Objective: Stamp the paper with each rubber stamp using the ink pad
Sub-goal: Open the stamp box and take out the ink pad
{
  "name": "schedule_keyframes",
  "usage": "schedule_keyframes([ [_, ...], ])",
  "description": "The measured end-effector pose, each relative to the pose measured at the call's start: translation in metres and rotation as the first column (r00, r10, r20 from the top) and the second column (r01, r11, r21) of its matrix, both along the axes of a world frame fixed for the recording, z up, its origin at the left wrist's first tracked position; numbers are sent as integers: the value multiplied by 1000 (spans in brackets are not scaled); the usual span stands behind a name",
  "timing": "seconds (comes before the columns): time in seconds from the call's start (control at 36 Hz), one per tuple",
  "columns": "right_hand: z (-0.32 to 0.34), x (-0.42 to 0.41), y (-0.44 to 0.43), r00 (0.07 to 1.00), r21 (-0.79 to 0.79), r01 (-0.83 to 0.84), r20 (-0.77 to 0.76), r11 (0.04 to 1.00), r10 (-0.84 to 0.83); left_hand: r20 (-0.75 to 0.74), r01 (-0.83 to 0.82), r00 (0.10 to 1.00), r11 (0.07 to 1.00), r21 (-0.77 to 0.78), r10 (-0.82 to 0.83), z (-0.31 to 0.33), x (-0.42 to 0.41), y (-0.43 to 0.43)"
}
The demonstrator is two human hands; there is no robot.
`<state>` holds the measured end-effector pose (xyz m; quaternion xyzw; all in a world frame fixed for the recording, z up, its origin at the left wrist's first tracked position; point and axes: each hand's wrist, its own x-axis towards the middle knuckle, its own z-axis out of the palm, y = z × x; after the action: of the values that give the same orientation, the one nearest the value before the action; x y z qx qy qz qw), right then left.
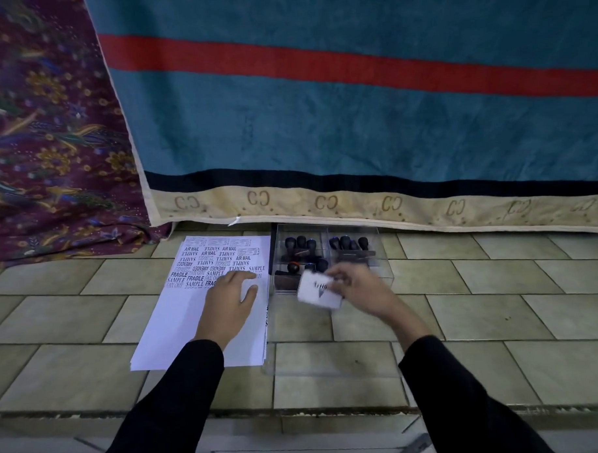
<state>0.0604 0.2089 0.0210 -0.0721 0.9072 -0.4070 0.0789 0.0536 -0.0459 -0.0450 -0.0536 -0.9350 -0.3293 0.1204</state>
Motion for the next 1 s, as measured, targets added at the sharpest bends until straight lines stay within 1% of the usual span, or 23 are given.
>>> schedule_keyframes([
  [0.06, -15, 10, -10, 996, 45, -84, 46, 995, 82, -50, 90, 995, 994, 54, -88, 0, 9, -2],
  [0.11, -30, 14, -19, 990, 67, -128, 59, 989, 124, -40, 211, 977, 976, 56, -209, -1, 20, -4],
  [0.17, -39, 15, -25, 990, 76, -139, 45, 987, 136, -4, 290, 957, 957, -3, -290, -4, 30, -5],
  [0.22, -44, 15, -29, 988, 79, -152, 33, 985, 150, 4, 336, 941, 936, -103, -337, -9, 35, -4],
  [0.28, -48, 14, -33, 985, 123, -170, 11, 978, 170, 0, 365, 928, 911, -191, -372, -13, 37, -2],
  [0.33, -52, 13, -34, 982, 193, -180, -21, 965, 187, 3, 378, 922, 899, -223, -387, -16, 37, 0],
  [0.42, -57, 16, -35, 974, 319, -183, -67, 930, 214, -30, 371, 921, 899, -232, -388, -20, 35, 4],
  [0.47, -59, 19, -35, 968, 371, -175, -105, 912, 229, -40, 367, 922, 903, -224, -385, -24, 33, 4],
  [0.56, -61, 25, -34, 951, 371, -189, -162, 909, 263, -27, 364, 927, 913, -186, -375, -27, 30, 5],
  [0.61, -62, 28, -33, 924, 368, -241, -195, 898, 328, -30, 360, 929, 921, -151, -369, -29, 29, 7],
  [0.67, -63, 31, -32, 890, 412, -276, -233, 868, 393, -31, 356, 932, 928, -109, -361, -31, 29, 7],
  [0.72, -62, 32, -32, 871, 438, -277, -261, 855, 416, -34, 352, 934, 932, -83, -355, -33, 29, 8],
  [0.78, -61, 33, -31, 866, 439, -276, -272, 855, 419, -34, 349, 936, 936, -50, -351, -33, 28, 8],
  [0.83, -60, 34, -30, 871, 405, -279, -276, 871, 407, -26, 349, 937, 937, -15, -350, -34, 28, 7],
  [0.92, -55, 35, -28, 912, 281, -261, -242, 924, 331, -12, 351, 936, 936, -9, -351, -33, 27, 7],
  [1.0, -49, 33, -28, 947, 196, -228, -184, 954, 264, 10, 348, 937, 937, -12, -348, -30, 27, 6],
])
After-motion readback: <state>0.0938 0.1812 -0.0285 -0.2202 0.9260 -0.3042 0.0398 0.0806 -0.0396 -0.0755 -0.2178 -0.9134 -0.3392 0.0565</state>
